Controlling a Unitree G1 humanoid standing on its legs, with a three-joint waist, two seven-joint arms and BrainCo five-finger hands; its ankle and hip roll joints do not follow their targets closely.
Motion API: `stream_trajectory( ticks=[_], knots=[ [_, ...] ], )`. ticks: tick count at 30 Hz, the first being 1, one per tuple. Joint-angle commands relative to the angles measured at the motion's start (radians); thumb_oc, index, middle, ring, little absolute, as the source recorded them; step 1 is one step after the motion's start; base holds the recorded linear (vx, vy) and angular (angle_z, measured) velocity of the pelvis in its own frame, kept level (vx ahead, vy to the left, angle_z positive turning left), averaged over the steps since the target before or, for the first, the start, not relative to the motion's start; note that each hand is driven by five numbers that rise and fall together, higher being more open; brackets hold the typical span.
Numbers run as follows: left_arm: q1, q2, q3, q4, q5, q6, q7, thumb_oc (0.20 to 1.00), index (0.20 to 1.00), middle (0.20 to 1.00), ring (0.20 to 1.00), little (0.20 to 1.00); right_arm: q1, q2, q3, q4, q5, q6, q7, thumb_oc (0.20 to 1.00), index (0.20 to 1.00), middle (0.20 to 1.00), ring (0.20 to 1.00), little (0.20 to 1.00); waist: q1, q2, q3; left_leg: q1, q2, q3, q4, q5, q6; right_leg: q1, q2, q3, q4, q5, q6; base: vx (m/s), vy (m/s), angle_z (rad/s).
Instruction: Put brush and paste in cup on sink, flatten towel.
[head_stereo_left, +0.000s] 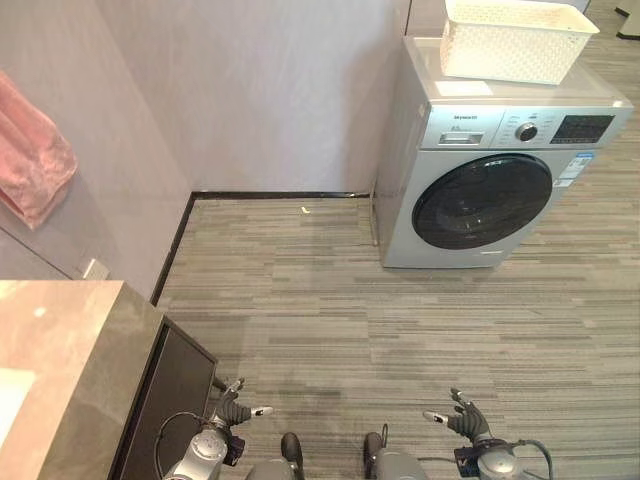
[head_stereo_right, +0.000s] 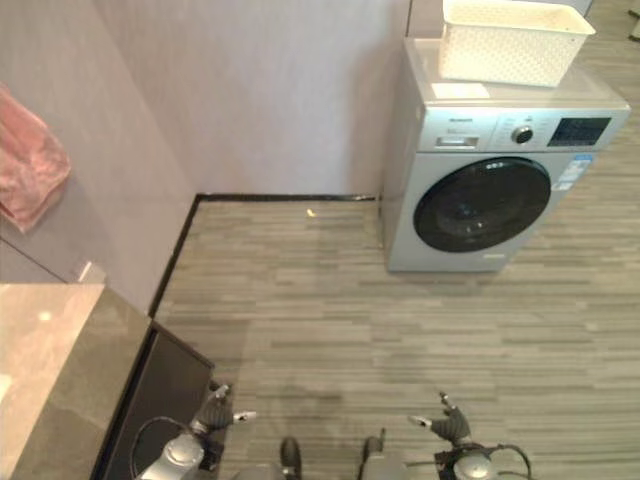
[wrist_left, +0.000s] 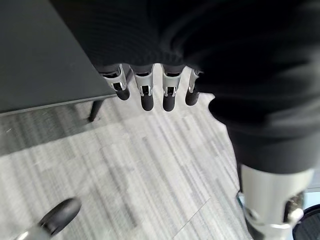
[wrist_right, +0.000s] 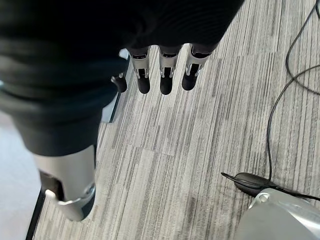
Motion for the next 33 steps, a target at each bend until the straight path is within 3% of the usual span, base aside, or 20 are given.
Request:
stream_trajectory(
  ticks=[1,3,4,5,6,11,13,14,15,16,17,18,20,21,24,25,26,29,32,33],
  knots=[
    [-0.022,0.004,0.030,-0.039,-0.010,-0.035,0.008,1.000,1.000,1.000,1.000,1.000,-0.052,-0.012,-0.027,-0.078,0.043,-0.041,-0.008,1.000,1.000,1.000,1.000,1.000,-0.019,0.010,0.038,0.107,-0.041,-0.042,0.035,-0.060,0.013,-0.061,0.062,0.037,0.165,0.153,0.043,0.16,-0.004,0.04],
    [-0.015,0.004,0.040,-0.039,-0.022,-0.037,0.009,1.000,1.000,1.000,1.000,1.000,-0.052,-0.007,-0.029,-0.088,0.060,-0.046,-0.008,1.000,1.000,1.000,1.000,1.000,-0.027,0.013,0.033,0.117,-0.040,-0.044,0.016,-0.051,0.010,-0.072,0.081,0.042,0.139,0.142,0.037,0.19,-0.038,-0.06],
    [-0.015,0.007,0.058,-0.029,-0.043,-0.043,0.013,1.000,1.000,1.000,1.000,1.000,-0.055,0.005,-0.027,-0.090,0.078,-0.053,-0.005,1.000,1.000,1.000,1.000,1.000,-0.035,0.004,0.025,0.139,-0.045,-0.042,-0.019,-0.042,-0.008,-0.097,0.096,0.041,-0.010,0.141,0.025,0.16,-0.057,-0.05],
    [-0.015,0.007,0.058,-0.029,-0.044,-0.043,0.013,1.000,1.000,1.000,1.000,1.000,-0.055,0.005,-0.027,-0.089,0.078,-0.053,-0.005,1.000,1.000,1.000,1.000,1.000,-0.036,0.006,0.026,0.142,-0.043,-0.043,-0.021,-0.042,-0.008,-0.092,0.099,0.039,-0.016,0.143,0.025,0.37,-0.163,-0.06],
    [-0.024,0.001,0.064,-0.010,-0.041,-0.043,0.012,1.000,1.000,1.000,1.000,1.000,-0.065,0.006,-0.012,-0.086,0.060,-0.052,-0.007,1.000,1.000,1.000,1.000,1.000,-0.046,0.005,0.014,0.177,-0.035,-0.043,-0.057,-0.043,-0.026,-0.126,0.084,0.022,-0.148,0.207,0.035,0.38,-0.160,0.11],
    [-0.035,-0.004,0.054,-0.011,-0.027,-0.040,0.007,1.000,1.000,1.000,1.000,1.000,-0.024,-0.006,-0.001,-0.157,0.011,-0.040,-0.001,1.000,1.000,1.000,1.000,1.000,-0.083,0.003,0.005,0.256,-0.004,-0.100,-0.038,-0.047,-0.063,-0.149,0.082,0.023,-0.160,0.248,0.031,0.41,-0.202,0.16],
    [-0.052,-0.014,0.063,0.010,-0.047,-0.036,0.010,1.000,1.000,1.000,1.000,1.000,-0.010,-0.015,-0.007,-0.154,0.027,-0.045,0.005,1.000,1.000,1.000,1.000,1.000,-0.089,0.010,-0.005,0.202,0.050,-0.110,0.170,0.052,-0.104,-0.104,0.118,0.012,-0.165,0.218,-0.009,0.38,-0.366,0.77],
    [-0.077,-0.025,0.053,0.036,-0.073,-0.026,0.004,1.000,1.000,1.000,1.000,1.000,-0.007,-0.025,0.001,-0.159,0.032,-0.043,0.002,1.000,1.000,1.000,1.000,1.000,-0.076,-0.021,0.011,0.055,0.072,-0.107,0.445,0.137,-0.109,-0.036,0.109,-0.004,-0.189,0.195,-0.047,0.32,-0.367,0.91],
    [-0.078,-0.024,0.053,0.037,-0.073,-0.027,0.004,1.000,1.000,1.000,1.000,1.000,-0.008,-0.025,0.001,-0.158,0.032,-0.043,0.002,1.000,1.000,1.000,1.000,1.000,-0.078,-0.023,0.009,0.050,0.070,-0.109,0.444,0.140,-0.109,-0.039,0.107,-0.005,-0.190,0.196,-0.047,0.30,-0.418,0.74],
    [-0.086,-0.026,0.051,0.031,-0.082,-0.025,0.003,1.000,1.000,1.000,1.000,1.000,0.000,-0.038,0.007,-0.174,0.025,-0.041,0.004,1.000,1.000,1.000,1.000,1.000,-0.055,-0.039,0.029,0.000,0.109,-0.082,0.577,0.173,-0.110,-0.002,0.109,-0.025,-0.190,0.175,-0.073,0.35,-0.347,0.23],
    [-0.090,-0.024,0.041,0.027,-0.080,-0.021,-0.001,1.000,1.000,1.000,1.000,1.000,0.013,-0.053,0.014,-0.193,0.016,-0.033,0.007,1.000,1.000,1.000,1.000,1.000,-0.030,-0.061,0.046,-0.074,0.145,-0.014,0.641,0.142,-0.101,0.060,0.110,-0.030,-0.196,0.134,-0.092,0.36,-0.344,-0.05],
    [-0.090,-0.024,0.041,0.027,-0.080,-0.021,-0.001,1.000,1.000,1.000,1.000,1.000,0.013,-0.053,0.013,-0.193,0.016,-0.033,0.007,1.000,1.000,1.000,1.000,1.000,-0.029,-0.060,0.048,-0.074,0.147,-0.013,0.644,0.139,-0.101,0.061,0.112,-0.029,-0.196,0.134,-0.093,0.33,-0.173,-0.24],
    [-0.085,-0.027,0.036,0.028,-0.076,-0.021,-0.002,1.000,1.000,1.000,1.000,1.000,0.027,-0.061,0.012,-0.193,-0.001,-0.023,0.011,1.000,1.000,1.000,1.000,1.000,-0.001,-0.069,0.052,-0.162,0.133,0.032,0.608,0.096,-0.097,0.122,0.105,-0.024,-0.217,0.111,-0.087,0.35,-0.033,-0.14],
    [-0.079,-0.028,0.040,0.037,-0.071,-0.020,-0.006,1.000,1.000,1.000,1.000,1.000,0.034,-0.064,0.003,-0.188,-0.004,-0.021,0.010,1.000,1.000,1.000,1.000,1.000,0.009,-0.066,0.044,-0.209,0.132,0.089,0.485,0.094,-0.093,0.160,0.106,-0.032,-0.239,0.106,-0.072,0.59,0.045,0.02],
    [-0.063,-0.036,0.051,0.054,-0.076,-0.022,-0.009,1.000,1.000,1.000,1.000,1.000,0.047,-0.061,-0.002,-0.182,-0.018,-0.023,0.017,1.000,1.000,1.000,1.000,1.000,0.029,-0.069,0.030,-0.240,0.125,0.145,0.253,0.139,-0.103,0.222,0.099,-0.029,-0.271,0.081,-0.044,0.49,0.093,0.07],
    [-0.057,-0.038,0.064,0.062,-0.076,-0.021,-0.005,1.000,1.000,1.000,1.000,1.000,0.061,-0.067,-0.004,-0.190,-0.034,-0.023,0.022,1.000,1.000,1.000,1.000,1.000,0.042,-0.057,0.018,-0.264,0.137,0.161,0.083,0.184,-0.128,0.285,0.105,-0.023,-0.289,0.051,-0.023,0.76,0.167,-0.02],
    [-0.054,-0.039,0.068,0.070,-0.073,-0.020,-0.005,1.000,1.000,1.000,1.000,1.000,0.066,-0.067,-0.006,-0.191,-0.040,-0.023,0.022,1.000,1.000,1.000,1.000,1.000,0.035,-0.056,0.017,-0.260,0.163,0.229,0.013,0.214,-0.136,0.315,0.100,-0.039,-0.292,0.043,-0.013,0.62,0.138,-0.08],
    [-0.034,-0.033,0.090,0.062,-0.078,-0.017,-0.017,1.000,1.000,1.000,1.000,1.000,0.060,-0.071,-0.005,-0.213,-0.065,-0.005,0.042,1.000,1.000,1.000,1.000,1.000,0.028,-0.060,-0.007,-0.205,0.189,0.312,0.022,0.220,-0.131,0.371,0.077,-0.045,-0.271,0.021,0.011,0.51,0.128,-0.06],
    [-0.030,-0.029,0.095,0.067,-0.072,-0.013,-0.012,1.000,1.000,1.000,1.000,1.000,0.054,-0.057,0.004,-0.208,-0.065,-0.004,0.046,1.000,1.000,1.000,1.000,1.000,0.042,-0.082,-0.024,-0.215,0.158,0.300,0.077,0.171,-0.098,0.371,0.036,-0.039,-0.227,0.046,0.029,0.51,0.219,-0.17],
    [-0.037,-0.016,0.094,0.072,-0.069,-0.009,-0.014,1.000,1.000,1.000,1.000,1.000,0.050,-0.037,0.000,-0.196,-0.060,-0.003,0.048,1.000,1.000,1.000,1.000,1.000,0.049,-0.112,-0.023,-0.201,0.126,0.306,0.106,0.116,-0.065,0.356,-0.008,-0.035,-0.134,0.168,0.061,0.41,0.300,0.00]
  ],
)
